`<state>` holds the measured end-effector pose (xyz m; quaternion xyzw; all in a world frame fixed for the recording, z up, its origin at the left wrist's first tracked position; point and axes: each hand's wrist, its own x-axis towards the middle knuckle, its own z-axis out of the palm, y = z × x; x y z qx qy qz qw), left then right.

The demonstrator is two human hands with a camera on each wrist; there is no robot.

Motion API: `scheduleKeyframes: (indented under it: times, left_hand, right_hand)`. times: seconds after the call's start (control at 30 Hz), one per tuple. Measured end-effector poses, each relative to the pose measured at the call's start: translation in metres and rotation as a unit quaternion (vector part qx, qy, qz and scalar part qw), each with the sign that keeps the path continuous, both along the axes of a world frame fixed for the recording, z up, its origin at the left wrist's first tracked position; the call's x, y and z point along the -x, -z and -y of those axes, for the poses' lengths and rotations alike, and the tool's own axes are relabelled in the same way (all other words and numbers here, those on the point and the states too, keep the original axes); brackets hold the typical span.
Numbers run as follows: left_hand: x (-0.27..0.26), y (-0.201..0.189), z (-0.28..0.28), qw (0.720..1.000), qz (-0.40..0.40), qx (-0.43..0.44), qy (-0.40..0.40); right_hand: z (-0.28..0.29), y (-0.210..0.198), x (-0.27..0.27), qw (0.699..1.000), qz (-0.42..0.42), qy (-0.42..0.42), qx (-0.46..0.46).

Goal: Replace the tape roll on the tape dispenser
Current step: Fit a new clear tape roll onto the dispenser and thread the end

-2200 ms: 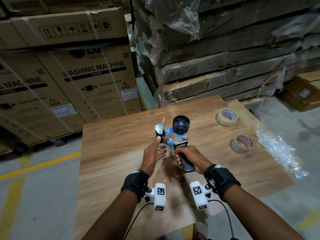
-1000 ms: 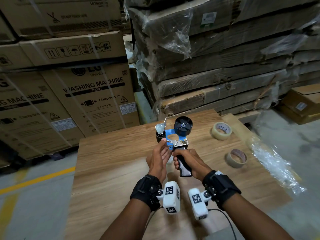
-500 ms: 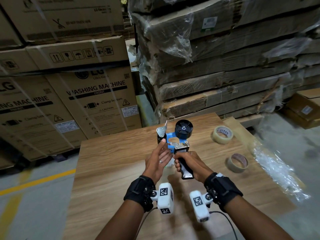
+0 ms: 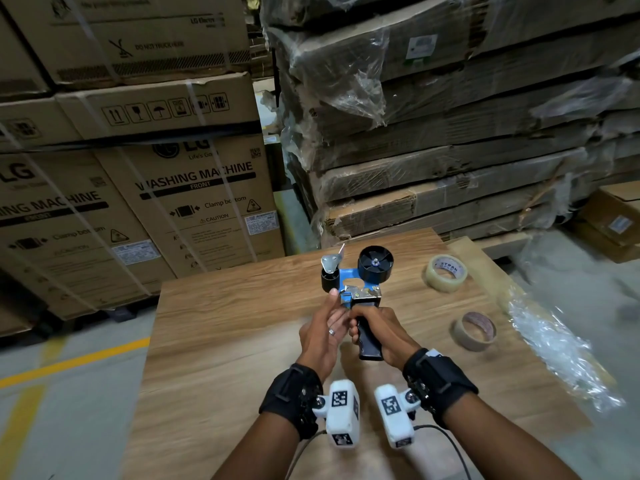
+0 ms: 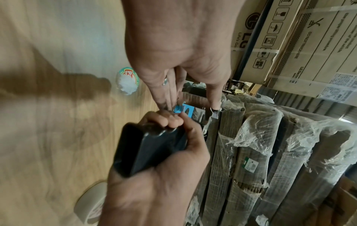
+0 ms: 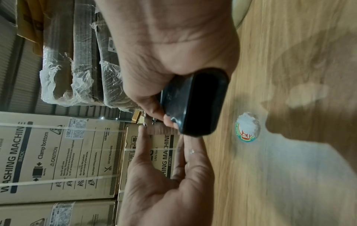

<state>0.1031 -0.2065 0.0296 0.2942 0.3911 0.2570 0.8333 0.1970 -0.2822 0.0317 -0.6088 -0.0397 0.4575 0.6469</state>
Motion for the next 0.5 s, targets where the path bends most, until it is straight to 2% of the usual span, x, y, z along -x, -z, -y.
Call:
scheduleKeyframes:
  times: [0.17,0.33,0.5]
  left_hand:
    - [-0.005,0.010,0.003,1.000,-0.018,-0.001,0.004]
    - [-0.001,0.016,-0.007,0.998,-0.024,-0.031,0.054]
    - [0.003,0.030,-0.027,0.986,-0.114,-0.097,0.068]
  right_hand:
    - [0.000,0.009,-0.005,1.000,-0.003,0.003,0.003]
    - [0.001,0.013,-0.009,1.000,0.005,-0.010,0.006]
    - [-0.001,0.023,-0.013,0.999,0.026,-0.024,0.030]
